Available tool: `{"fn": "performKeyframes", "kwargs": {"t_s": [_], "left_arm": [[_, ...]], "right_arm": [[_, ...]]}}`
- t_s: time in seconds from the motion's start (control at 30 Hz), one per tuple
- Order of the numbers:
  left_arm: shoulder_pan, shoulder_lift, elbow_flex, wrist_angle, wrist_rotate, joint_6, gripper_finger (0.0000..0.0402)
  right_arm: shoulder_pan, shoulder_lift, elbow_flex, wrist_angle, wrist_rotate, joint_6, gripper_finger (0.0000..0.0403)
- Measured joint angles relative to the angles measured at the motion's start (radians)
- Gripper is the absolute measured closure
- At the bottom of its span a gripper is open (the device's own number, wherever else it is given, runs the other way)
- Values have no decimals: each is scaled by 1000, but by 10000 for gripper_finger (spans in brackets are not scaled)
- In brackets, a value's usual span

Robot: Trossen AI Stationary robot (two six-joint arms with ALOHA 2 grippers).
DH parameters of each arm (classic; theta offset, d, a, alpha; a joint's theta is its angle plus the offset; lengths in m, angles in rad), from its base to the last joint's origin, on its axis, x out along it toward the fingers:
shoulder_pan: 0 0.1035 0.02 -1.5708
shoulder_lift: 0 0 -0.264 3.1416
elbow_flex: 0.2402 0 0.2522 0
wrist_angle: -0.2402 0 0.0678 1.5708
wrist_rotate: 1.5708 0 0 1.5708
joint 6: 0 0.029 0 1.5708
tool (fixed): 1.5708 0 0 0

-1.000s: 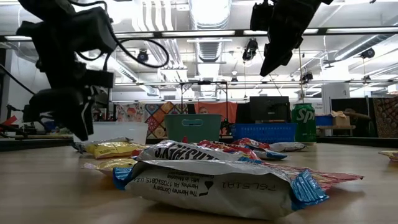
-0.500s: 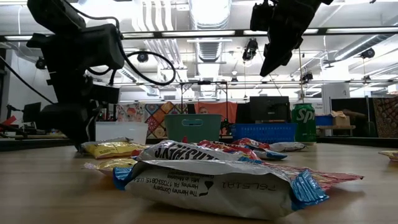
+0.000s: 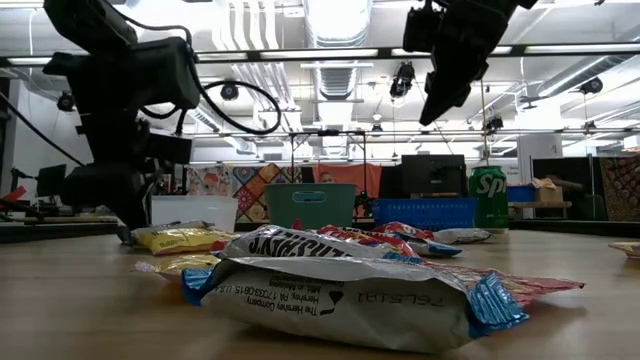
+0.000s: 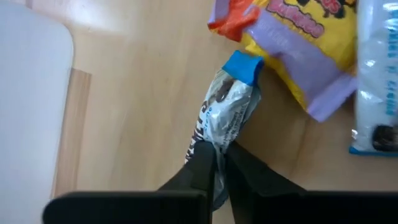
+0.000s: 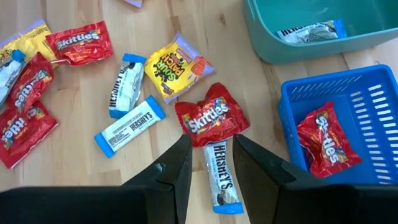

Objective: Sort candy
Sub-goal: Put the white chocolate into the green bin

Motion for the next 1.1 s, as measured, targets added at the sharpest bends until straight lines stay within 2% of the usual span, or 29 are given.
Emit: {"fn": "performKeyframes", "kwargs": {"t_s": [0.13,0.27,0.43,0.53,0.67,0.87,1.1], "left_arm": [[0,-63,35,-31,41,-4,399],[3,-159,83,-63,40,-12,401],[54,-280,182,-169,-64,-25,401],[124,-326,241,-205,-144,-23,401],[246,-346,292,-202,-151,44,401],[424,-325,302,-194,-136,220,401],[511,-304,302,-111,-27,386,401]], "right_arm": [[0,0,-6,0,0,0,294],[0,0,-9,-1,-4,0,294],[0,0,-10,0,-4,0,294],[0,0,-10,1,-4,-9,294],[-1,0,-10,2,5,-62,294],[-12,0,-10,11,13,-201,294],[-116,-1,-33,69,30,-270,294]]}}
